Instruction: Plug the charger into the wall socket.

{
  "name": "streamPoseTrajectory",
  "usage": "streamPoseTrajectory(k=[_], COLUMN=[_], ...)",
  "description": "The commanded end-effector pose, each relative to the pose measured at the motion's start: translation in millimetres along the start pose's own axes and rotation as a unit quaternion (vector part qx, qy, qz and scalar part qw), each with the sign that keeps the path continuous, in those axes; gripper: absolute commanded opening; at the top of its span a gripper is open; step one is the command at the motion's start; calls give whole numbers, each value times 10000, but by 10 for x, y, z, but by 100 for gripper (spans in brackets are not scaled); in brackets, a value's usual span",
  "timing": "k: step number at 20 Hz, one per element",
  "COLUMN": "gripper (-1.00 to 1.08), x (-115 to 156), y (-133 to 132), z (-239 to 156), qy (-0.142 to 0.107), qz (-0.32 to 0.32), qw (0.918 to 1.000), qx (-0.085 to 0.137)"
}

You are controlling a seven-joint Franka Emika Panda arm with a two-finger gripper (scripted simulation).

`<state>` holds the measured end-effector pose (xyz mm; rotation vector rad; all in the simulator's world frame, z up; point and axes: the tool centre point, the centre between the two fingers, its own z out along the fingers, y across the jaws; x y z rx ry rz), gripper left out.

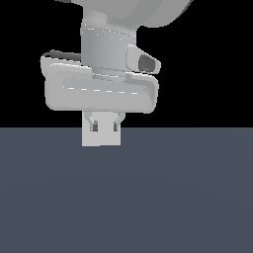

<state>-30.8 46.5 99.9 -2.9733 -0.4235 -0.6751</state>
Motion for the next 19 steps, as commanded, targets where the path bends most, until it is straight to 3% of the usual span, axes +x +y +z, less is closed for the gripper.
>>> streamPoseTrajectory(k=[1, 10, 19], gripper=[-100, -100, -100], x=[62, 353, 390], y=[-2, -2, 2], z=[27, 165, 186], qy=[2, 3, 2], qz=[0, 2, -4], qw=[10000, 10000, 10000], qx=[1, 2, -3])
